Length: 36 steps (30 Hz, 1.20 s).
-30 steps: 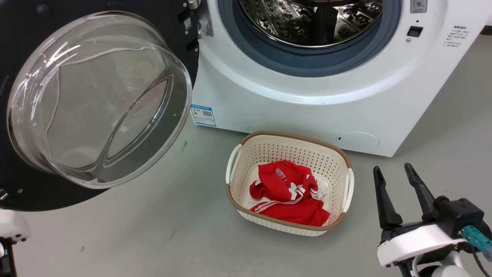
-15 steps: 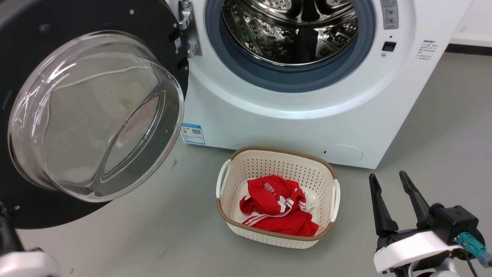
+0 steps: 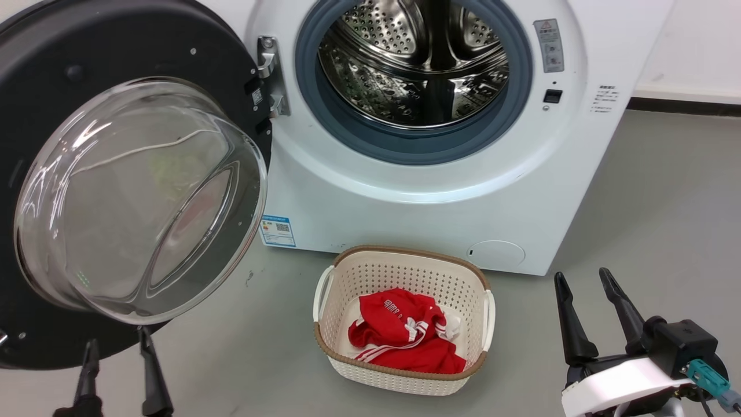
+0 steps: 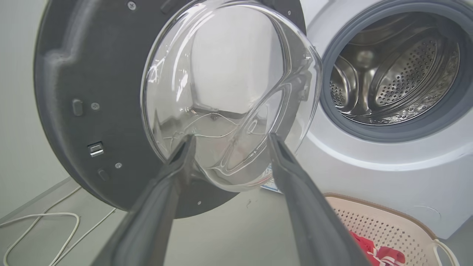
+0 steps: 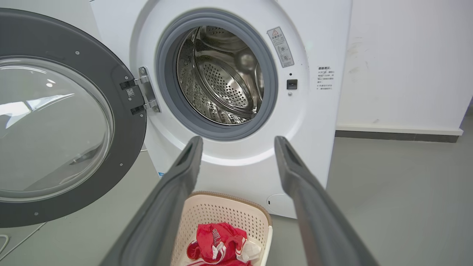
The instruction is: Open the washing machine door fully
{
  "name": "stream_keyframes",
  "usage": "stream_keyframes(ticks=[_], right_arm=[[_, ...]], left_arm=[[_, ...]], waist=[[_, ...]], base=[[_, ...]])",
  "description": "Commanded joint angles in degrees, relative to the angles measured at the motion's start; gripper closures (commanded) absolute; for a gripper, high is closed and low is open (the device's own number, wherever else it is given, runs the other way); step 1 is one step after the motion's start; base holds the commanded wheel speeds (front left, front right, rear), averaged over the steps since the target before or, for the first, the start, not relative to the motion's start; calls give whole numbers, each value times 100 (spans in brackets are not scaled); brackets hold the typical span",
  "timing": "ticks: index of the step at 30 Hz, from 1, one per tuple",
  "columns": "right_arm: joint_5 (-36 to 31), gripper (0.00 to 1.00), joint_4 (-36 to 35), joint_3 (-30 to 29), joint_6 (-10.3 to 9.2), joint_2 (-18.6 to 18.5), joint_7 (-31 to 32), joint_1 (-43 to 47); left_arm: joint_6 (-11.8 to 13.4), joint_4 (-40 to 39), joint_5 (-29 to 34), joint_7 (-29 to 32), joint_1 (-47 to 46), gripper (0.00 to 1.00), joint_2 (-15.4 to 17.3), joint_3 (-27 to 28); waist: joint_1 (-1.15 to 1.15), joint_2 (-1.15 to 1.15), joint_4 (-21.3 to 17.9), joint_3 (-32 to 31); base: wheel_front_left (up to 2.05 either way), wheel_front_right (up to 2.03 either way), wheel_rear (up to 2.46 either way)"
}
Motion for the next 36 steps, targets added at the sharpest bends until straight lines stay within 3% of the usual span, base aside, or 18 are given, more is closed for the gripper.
stream_keyframes(ticks=[1,16,36], right_arm=[[-34,0,-57,-19,-3,9,1,31],[-527,0,-394,-172,-3,9,102,48],[-510,0,-239,-149,-4,9,63,89]], left_arm=[[35,-106,98,-14,69,0,-17,-137],[-128,-103,720,-14,-763,0,69,-1118],[-95,39,532,-14,-826,0,93,-1201]], waist=[[0,0,-80,-30],[0,0,-668,-12],[0,0,-888,47]], base=[[0,0,0],[0,0,0],[0,0,0]])
